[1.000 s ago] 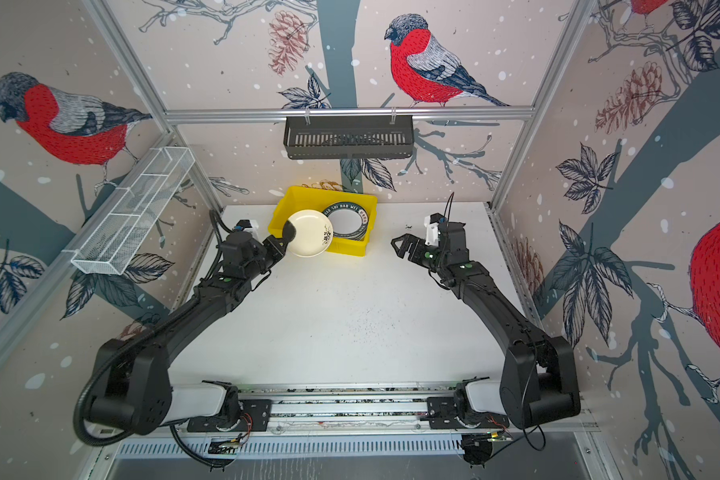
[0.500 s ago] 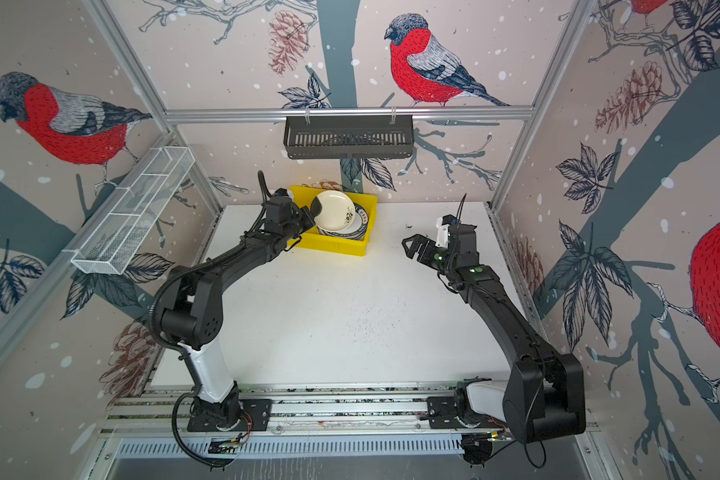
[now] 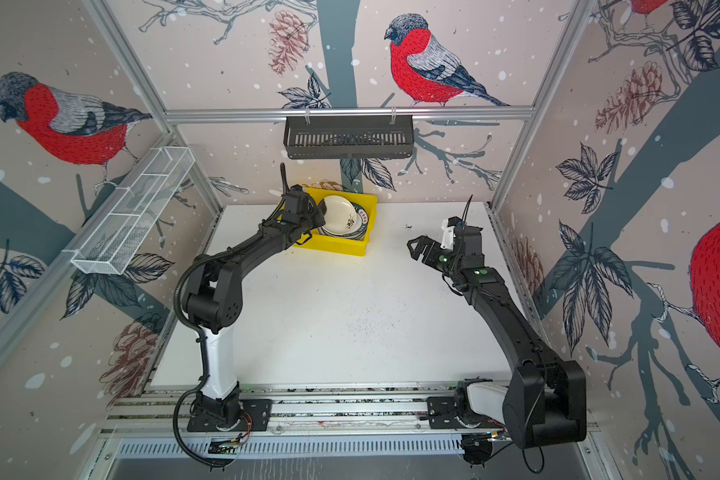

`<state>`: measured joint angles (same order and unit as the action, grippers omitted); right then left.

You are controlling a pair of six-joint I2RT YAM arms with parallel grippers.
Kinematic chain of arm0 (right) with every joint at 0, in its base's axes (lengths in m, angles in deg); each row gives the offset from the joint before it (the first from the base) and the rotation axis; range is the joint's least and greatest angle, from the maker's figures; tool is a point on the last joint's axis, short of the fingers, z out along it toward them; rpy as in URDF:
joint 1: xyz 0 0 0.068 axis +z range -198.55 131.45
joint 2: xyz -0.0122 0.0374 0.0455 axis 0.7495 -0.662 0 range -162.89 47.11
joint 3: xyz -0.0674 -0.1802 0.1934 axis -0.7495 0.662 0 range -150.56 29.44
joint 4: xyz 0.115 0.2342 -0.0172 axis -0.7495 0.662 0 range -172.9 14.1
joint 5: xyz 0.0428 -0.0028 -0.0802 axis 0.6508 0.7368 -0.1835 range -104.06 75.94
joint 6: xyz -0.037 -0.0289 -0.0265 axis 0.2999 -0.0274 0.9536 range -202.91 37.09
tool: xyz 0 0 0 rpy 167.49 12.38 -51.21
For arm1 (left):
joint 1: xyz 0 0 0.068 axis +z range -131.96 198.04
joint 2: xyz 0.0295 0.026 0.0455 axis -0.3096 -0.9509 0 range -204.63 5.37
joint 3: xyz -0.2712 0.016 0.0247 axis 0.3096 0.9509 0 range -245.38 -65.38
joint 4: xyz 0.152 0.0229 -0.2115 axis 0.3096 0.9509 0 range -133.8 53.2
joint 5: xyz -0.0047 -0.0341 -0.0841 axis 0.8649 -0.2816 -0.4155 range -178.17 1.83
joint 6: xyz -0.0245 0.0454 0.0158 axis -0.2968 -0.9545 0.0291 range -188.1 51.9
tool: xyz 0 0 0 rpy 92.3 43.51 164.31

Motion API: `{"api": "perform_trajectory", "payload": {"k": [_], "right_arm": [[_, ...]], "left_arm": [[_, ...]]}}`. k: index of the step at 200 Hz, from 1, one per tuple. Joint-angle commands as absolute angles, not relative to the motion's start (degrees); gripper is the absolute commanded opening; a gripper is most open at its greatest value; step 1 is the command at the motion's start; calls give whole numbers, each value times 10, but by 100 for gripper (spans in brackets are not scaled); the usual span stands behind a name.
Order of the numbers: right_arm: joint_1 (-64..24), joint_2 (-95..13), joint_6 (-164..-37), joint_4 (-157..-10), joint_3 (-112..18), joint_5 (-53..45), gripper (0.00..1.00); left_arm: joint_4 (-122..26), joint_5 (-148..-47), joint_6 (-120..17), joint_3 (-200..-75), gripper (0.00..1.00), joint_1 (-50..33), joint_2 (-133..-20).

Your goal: Place the plates into the plastic bin on the countertop

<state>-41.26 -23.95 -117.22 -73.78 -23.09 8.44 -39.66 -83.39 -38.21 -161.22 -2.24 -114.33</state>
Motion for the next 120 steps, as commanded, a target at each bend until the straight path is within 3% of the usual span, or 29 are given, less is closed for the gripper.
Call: {"api": "perform_trajectory", "payload": {"k": [1, 14, 33, 52, 62, 97, 120], "right_arm": [[-416, -237, -1166, -731, -235, 94, 99], [-417, -233, -1161, -725, -235, 91, 99], [-420, -224, -1160, -724, -233, 87, 99], [-422, -219, -1161, -723, -233, 83, 99], [-424, -217, -1163, -722, -234, 80, 99], [-442, -215, -1154, -714, -243, 80, 99], [-446, -210, -1157, -714, -237, 27, 100]], "left_arm": [[-352, -791, -428, -1650, 0, -34, -1162], [-342, -783, -443, -1661, 11, -41, -1167], [-345, -775, -448, -1661, 47, -45, -1163], [-349, -770, -446, -1655, 60, -46, -1153], [-352, -763, -442, -1648, 73, -46, -1145], [-420, -722, -439, -1546, 79, -51, -1082], [-475, -700, -443, -1463, 82, -51, -1021]]}}
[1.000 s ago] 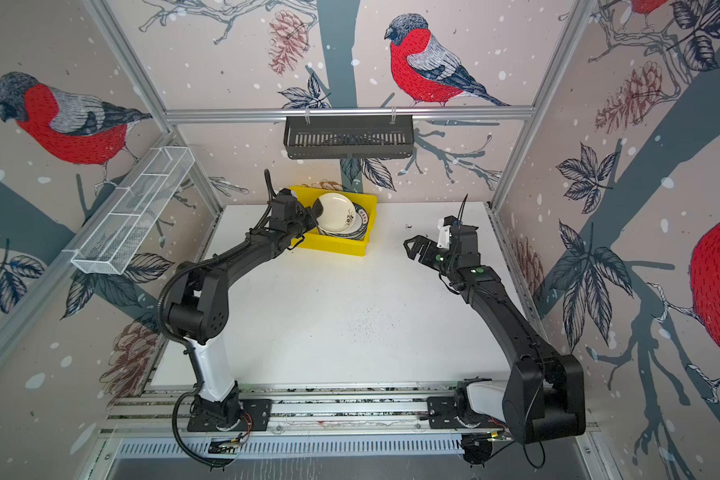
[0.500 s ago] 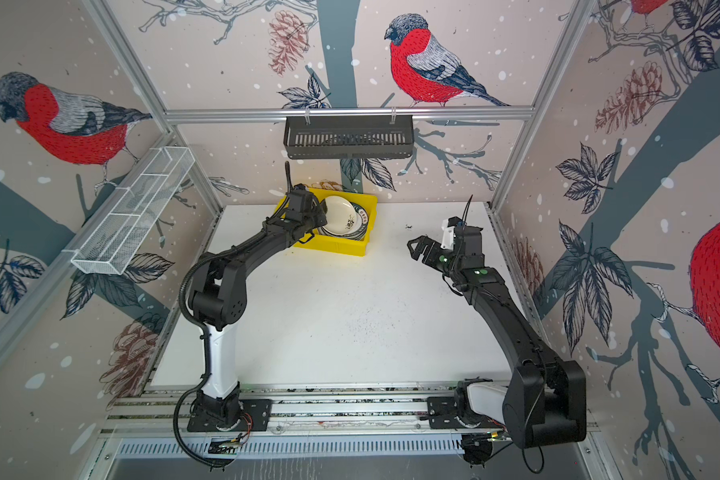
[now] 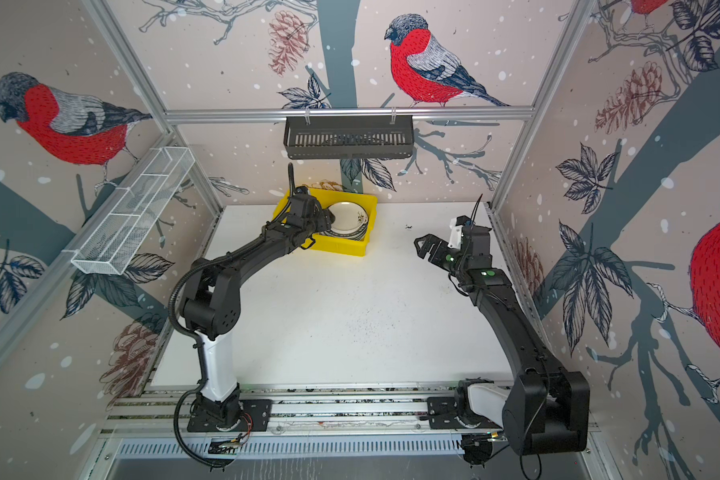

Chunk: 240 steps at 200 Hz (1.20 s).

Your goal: Place the plates into the plastic bin on the countertop

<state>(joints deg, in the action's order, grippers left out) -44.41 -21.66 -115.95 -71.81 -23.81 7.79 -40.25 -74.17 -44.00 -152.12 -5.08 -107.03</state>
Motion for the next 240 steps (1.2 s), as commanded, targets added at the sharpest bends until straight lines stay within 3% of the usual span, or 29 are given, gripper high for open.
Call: {"api": "perform_trajectory", "payload": {"k": [1, 50, 99, 134, 183, 240], "right_arm": [[-446, -209, -1158, -714, -236, 25, 99], [-456, -211, -1181, -789, -186, 23, 100], [-440, -117, -1148, -1004, -14, -210, 99], [-424, -49, -1062, -1076, 57, -292, 99], [-427, -17, -1021, -1196, 178, -473, 99], [-442, -164, -981, -1352, 215, -495, 99]], "left_arm": [[-477, -699, -444, -1460, 82, -51, -1018], [-570, -642, -495, -1292, 86, -51, -859], [-694, -546, -553, -1040, 94, -34, -672], [-772, -561, -558, -892, 95, 53, -577], [-930, -548, -629, -803, 96, 92, -642], [-1048, -596, -643, -813, 97, 125, -747]]}}
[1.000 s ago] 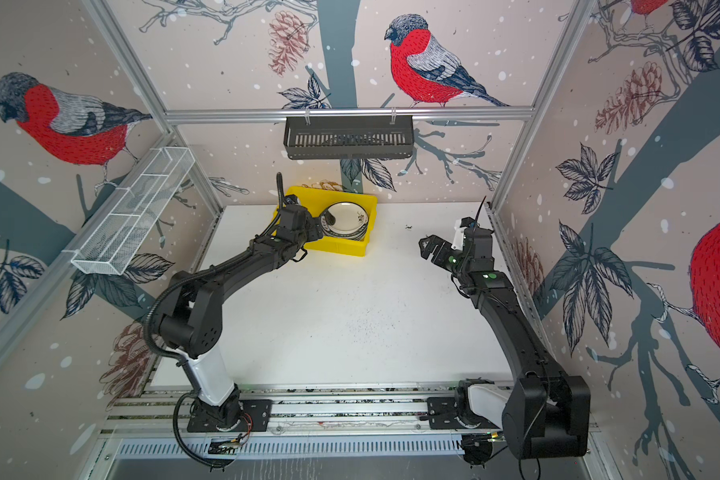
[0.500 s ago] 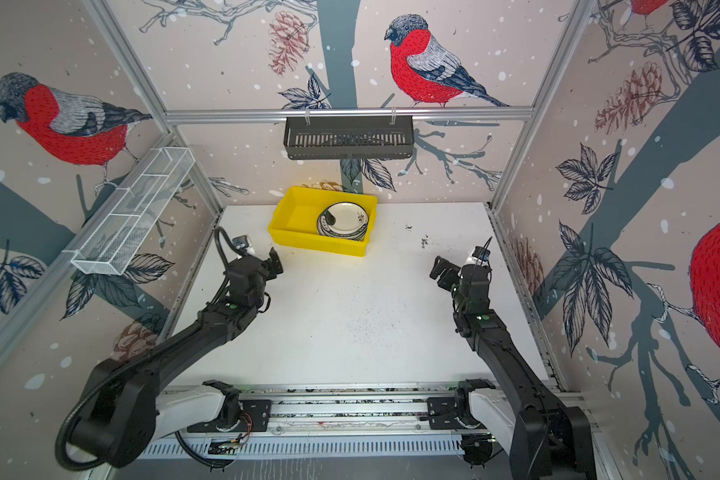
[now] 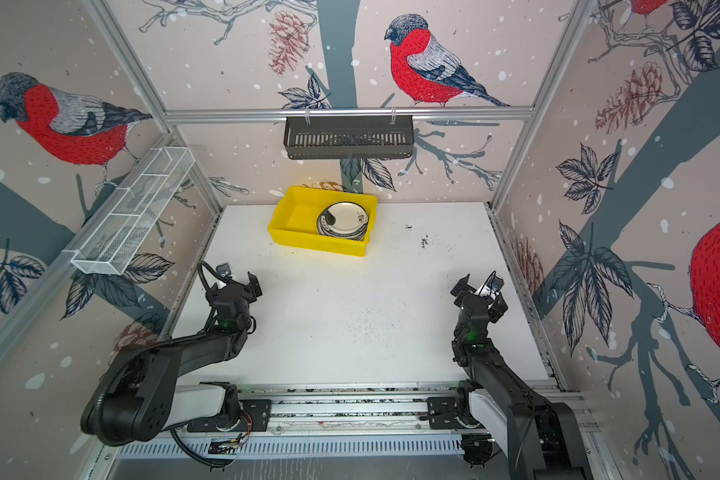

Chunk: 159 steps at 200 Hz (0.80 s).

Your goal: Place the plates into the plastic bin on the countertop

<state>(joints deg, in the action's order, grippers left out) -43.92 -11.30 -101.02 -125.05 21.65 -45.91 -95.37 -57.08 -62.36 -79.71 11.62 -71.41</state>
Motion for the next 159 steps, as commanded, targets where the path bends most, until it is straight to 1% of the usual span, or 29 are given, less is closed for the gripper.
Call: {"api": "perform_trajectory", "payload": {"k": [1, 12, 29, 44, 63, 69, 76, 87, 115, 131, 149, 159], "right_arm": [[-442, -167, -981, -1354, 214, -495, 99], [-444, -189, -971, -1374, 209, -492, 99], [-455, -235, -967, -1406, 193, -470, 99], [-463, -279, -966, -1410, 165, -462, 100], [-474, -338, -968, -1422, 137, -430, 99], [-471, -352, -960, -1417, 124, -437, 99], [-463, -356, -953, -1397, 114, -430, 99], [-457, -366, -930, -1436, 126, -412, 99], [-454, -362, -918, -1452, 135, -388, 99], [-453, -364, -902, -1510, 166, -353, 99], [-447, -409, -880, -1675, 222, -347, 100], [-445, -401, -880, -1663, 224, -351, 100]], "left_arm": [[-1046, -596, -643, -816, 97, 125, -748], [-1015, -597, -631, -836, 97, 130, -760], [-1026, -594, -633, -844, 97, 134, -779], [-1076, -607, -634, -835, 97, 141, -804], [-1062, -621, -639, -846, 97, 141, -814], [-1067, -622, -640, -845, 97, 141, -815], [-1068, -623, -639, -843, 97, 142, -813], [-1079, -628, -642, -837, 97, 142, -814], [-1113, -646, -647, -818, 97, 143, -813], [-1131, -663, -652, -808, 97, 143, -814], [-1192, -685, -661, -784, 97, 143, -834], [-1219, -691, -668, -777, 97, 143, -843]]}}
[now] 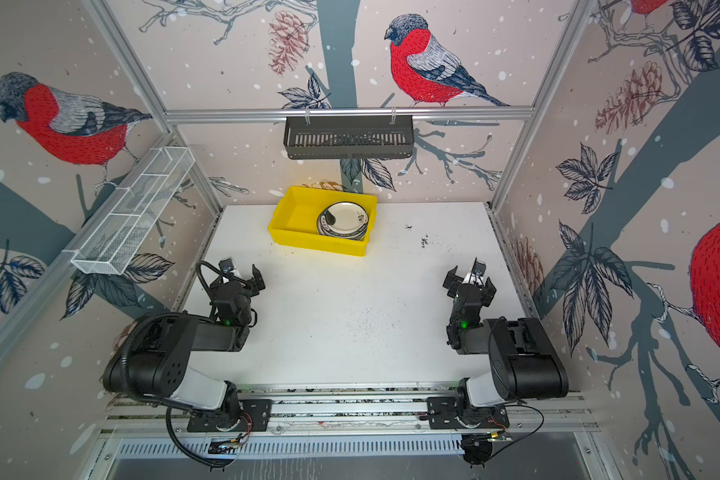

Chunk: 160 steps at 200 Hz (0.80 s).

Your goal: Place the plates into the plastic bin on the countertop

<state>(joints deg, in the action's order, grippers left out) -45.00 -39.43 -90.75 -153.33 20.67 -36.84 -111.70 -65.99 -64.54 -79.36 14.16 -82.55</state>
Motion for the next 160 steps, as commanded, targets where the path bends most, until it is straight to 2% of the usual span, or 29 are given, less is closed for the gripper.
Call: {"api": "perform_trajectory", "payload": {"k": [1, 14, 45, 160], "right_arm": [[-445, -399, -881, -1657, 223, -352, 99], [-447, -377, -894, -1565, 195, -348, 100], [-450, -388, -900, -1526, 167, -351, 99], [-452, -390, -898, -1533, 168, -351, 100]], "left_arm": [[-1218, -691, -667, -778, 97, 143, -842], [-1200, -692, -664, -780, 97, 143, -838], [-1209, -694, -666, -780, 97, 143, -841], [-1208, -684, -668, -782, 97, 138, -843]]}}
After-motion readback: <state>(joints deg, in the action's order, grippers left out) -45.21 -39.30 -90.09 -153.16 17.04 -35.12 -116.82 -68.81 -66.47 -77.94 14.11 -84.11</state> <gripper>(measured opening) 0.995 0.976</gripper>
